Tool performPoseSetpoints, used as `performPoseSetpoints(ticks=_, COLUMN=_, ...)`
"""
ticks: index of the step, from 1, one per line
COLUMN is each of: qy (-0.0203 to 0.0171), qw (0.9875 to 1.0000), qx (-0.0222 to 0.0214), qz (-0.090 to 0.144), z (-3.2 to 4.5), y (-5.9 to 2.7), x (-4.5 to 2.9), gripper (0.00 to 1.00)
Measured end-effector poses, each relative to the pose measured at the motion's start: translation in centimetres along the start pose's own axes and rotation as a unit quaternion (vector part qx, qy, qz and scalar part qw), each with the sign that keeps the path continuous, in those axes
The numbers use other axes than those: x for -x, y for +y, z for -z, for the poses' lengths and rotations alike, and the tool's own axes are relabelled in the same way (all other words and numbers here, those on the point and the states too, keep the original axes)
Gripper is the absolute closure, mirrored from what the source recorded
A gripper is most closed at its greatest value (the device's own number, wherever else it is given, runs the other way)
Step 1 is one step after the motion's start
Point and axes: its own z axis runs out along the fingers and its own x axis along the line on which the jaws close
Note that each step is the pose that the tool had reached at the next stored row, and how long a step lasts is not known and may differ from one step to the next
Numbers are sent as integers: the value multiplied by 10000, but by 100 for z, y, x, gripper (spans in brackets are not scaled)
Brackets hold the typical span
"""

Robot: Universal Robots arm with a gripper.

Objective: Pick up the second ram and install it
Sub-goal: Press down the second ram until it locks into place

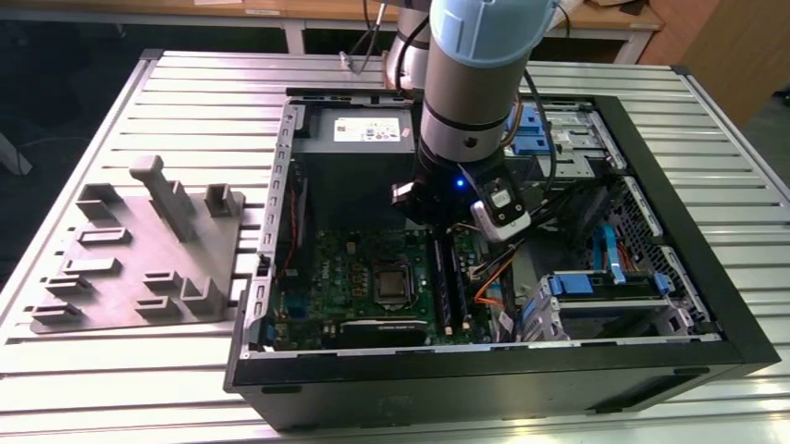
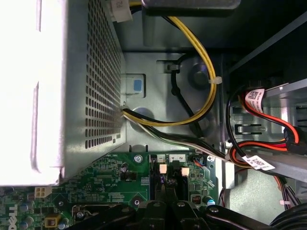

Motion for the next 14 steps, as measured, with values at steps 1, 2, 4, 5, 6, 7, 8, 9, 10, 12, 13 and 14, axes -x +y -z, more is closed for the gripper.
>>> performPoseSetpoints(ticks=1, qy=0, qw=10000, qx=0, qz=0, z=0, y=0, x=0, gripper=90)
performPoseSetpoints(ticks=2, qy=0, qw=10000, qx=0, qz=0, z=0, y=0, x=0, gripper=90)
performPoseSetpoints(ticks=4, qy=0, qw=10000, qx=0, qz=0, z=-1, y=0, x=0, gripper=90)
performPoseSetpoints(ticks=5, qy=0, qw=10000, qx=2, qz=0, z=-9, y=0, x=0, gripper=90)
performPoseSetpoints(ticks=6, qy=1, qw=10000, qx=-1, qz=0, z=-16, y=-1, x=0, gripper=90)
performPoseSetpoints(ticks=7, qy=1, qw=10000, qx=-2, qz=0, z=-19, y=-2, x=-1, gripper=90)
performPoseSetpoints(ticks=8, qy=1, qw=10000, qx=-2, qz=0, z=-18, y=-2, x=-1, gripper=90)
performPoseSetpoints(ticks=9, qy=1, qw=10000, qx=-2, qz=0, z=-19, y=-2, x=-1, gripper=90)
performPoseSetpoints(ticks=10, qy=0, qw=10000, qx=-1, qz=0, z=-20, y=-2, x=-1, gripper=90)
performPoseSetpoints(ticks=12, qy=0, qw=10000, qx=-1, qz=0, z=-21, y=-2, x=0, gripper=90)
performPoseSetpoints(ticks=13, qy=0, qw=10000, qx=0, qz=0, z=-18, y=-1, x=0, gripper=90)
performPoseSetpoints(ticks=14, qy=-1, qw=10000, qx=3, qz=0, z=-9, y=0, x=0, gripper=90)
